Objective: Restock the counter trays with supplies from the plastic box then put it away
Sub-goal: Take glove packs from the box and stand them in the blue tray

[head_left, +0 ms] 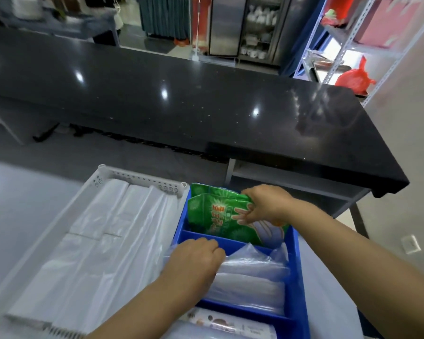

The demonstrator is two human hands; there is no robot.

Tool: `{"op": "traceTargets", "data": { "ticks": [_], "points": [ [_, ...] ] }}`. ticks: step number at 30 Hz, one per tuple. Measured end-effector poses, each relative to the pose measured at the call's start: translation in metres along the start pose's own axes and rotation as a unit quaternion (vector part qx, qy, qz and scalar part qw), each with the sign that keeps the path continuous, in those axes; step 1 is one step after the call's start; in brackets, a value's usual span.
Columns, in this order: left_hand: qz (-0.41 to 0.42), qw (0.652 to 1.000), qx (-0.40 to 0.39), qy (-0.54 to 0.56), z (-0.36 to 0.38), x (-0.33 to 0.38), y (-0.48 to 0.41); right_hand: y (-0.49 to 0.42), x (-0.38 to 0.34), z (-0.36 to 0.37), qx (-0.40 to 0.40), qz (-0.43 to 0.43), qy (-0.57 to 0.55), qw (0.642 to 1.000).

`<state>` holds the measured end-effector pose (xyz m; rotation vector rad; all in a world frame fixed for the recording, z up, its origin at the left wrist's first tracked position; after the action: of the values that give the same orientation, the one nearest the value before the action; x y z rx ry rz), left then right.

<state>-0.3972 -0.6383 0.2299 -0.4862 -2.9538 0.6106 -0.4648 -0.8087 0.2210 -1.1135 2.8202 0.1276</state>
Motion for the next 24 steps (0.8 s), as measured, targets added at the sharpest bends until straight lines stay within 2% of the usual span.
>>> {"op": "traceTargets", "data": {
  "ticks": [4, 7, 9, 11, 13, 14, 16, 17, 19, 21, 24],
  "points": [
    [-0.006, 1.0, -0.004, 0.002, 0.0, -0.001, -0.002, -0.008, 0.004, 0.001, -0.03, 0.026, -0.039, 0.998],
    [-0.005, 1.0, -0.006, -0.001, 0.003, -0.002, -0.006, -0.007, 0.004, 0.003, -0.016, 0.031, 0.008, 0.999],
    [-0.005, 1.0, -0.006, -0.001, 0.006, -0.003, -0.007, -0.003, 0.002, -0.006, 0.031, 0.018, 0.069, 0.997],
    [-0.005, 1.0, -0.006, -0.003, 0.007, -0.004, -0.009, 0.008, -0.006, -0.026, 0.117, -0.01, 0.104, 0.988],
    [-0.003, 1.0, -0.004, -0.008, 0.007, -0.005, -0.013, 0.027, -0.017, -0.046, 0.195, -0.04, 0.068, 0.978],
    [-0.003, 1.0, -0.003, -0.009, 0.006, -0.004, -0.017, 0.038, -0.022, -0.051, 0.201, -0.046, 0.007, 0.978],
    [-0.009, 1.0, 0.009, -0.004, 0.0, -0.005, -0.026, 0.061, -0.038, -0.048, 0.133, -0.055, -0.135, 0.98],
    [-0.012, 1.0, 0.02, 0.0, -0.004, -0.006, -0.032, 0.072, -0.046, -0.04, 0.088, -0.063, -0.146, 0.983],
    [-0.02, 0.999, 0.045, 0.009, -0.012, -0.009, -0.045, 0.085, -0.05, -0.026, 0.058, -0.08, -0.075, 0.992],
    [-0.023, 0.997, 0.071, 0.016, -0.018, -0.011, -0.059, 0.088, -0.046, -0.029, 0.11, -0.087, 0.009, 0.99],
    [-0.022, 0.994, 0.103, 0.02, -0.021, -0.014, -0.078, 0.087, -0.035, -0.05, 0.269, -0.076, 0.069, 0.958]
  ]
}}
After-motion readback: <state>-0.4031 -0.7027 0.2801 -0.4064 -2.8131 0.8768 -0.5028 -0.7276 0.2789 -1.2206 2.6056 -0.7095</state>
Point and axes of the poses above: each hand's wrist, its own y-axis away from the middle knuckle, its own z-axis out of the palm, x = y × z, the point moved 8 cm from there along -y, towards the middle knuckle, and after that the axes turned 15 degrees about x, right-handed, at the moved point
